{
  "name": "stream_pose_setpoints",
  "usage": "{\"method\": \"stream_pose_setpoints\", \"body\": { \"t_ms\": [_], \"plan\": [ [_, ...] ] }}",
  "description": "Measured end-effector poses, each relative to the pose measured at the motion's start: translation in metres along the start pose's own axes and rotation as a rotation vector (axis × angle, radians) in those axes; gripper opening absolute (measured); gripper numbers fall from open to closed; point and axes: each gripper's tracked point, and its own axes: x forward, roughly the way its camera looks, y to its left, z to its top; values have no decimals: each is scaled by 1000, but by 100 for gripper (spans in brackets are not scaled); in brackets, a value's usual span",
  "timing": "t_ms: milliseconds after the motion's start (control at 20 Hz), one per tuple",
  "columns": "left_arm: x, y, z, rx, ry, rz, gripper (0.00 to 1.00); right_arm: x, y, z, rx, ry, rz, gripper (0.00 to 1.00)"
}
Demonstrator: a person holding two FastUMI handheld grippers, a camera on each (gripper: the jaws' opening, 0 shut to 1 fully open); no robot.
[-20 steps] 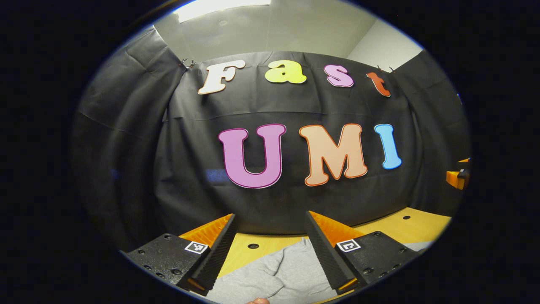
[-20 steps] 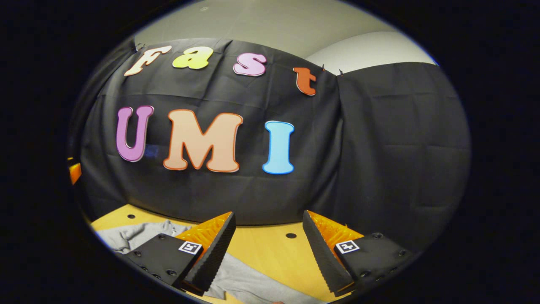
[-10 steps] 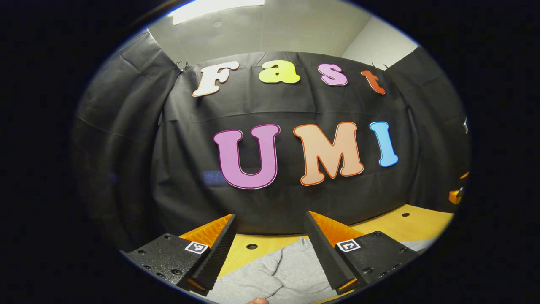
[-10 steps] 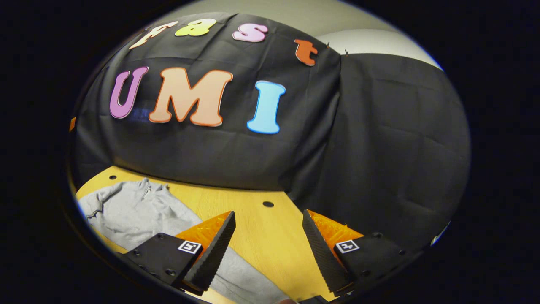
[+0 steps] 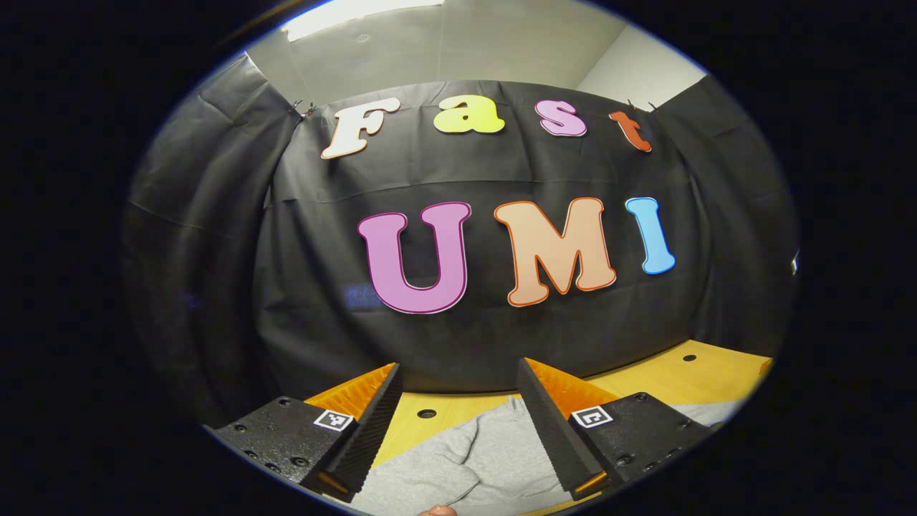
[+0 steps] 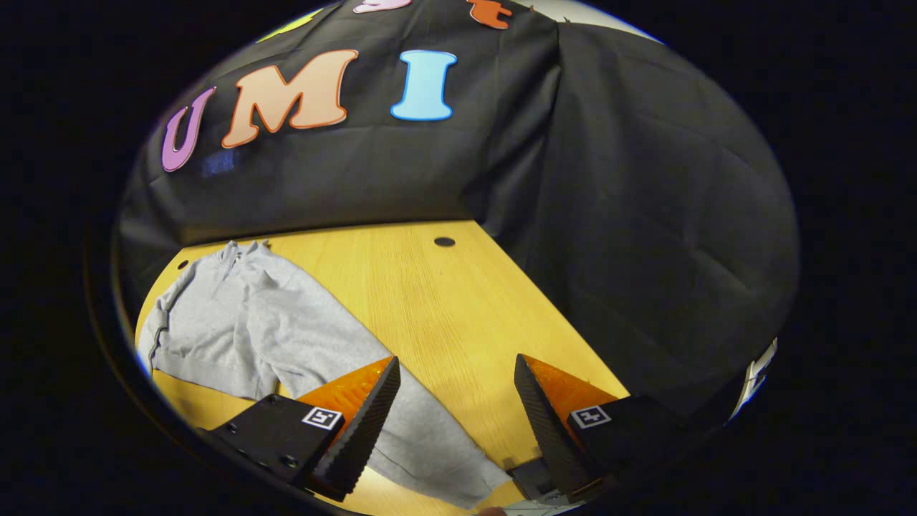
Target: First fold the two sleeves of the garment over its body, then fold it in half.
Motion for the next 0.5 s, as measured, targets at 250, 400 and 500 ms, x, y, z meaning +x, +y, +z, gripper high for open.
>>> {"method": "stream_pose_setpoints", "body": {
  "t_ms": [250,400,500],
  "plan": [
    [4,-20,4,6,-4,-33,94,6,-7,-60,11,153,21,100],
    [5,-30,5,13,-3,-44,95,6,-3,-86,12,224,55,100],
    [6,-36,6,15,-1,-48,95,6,1,-103,-12,277,83,100]
  ]
}}
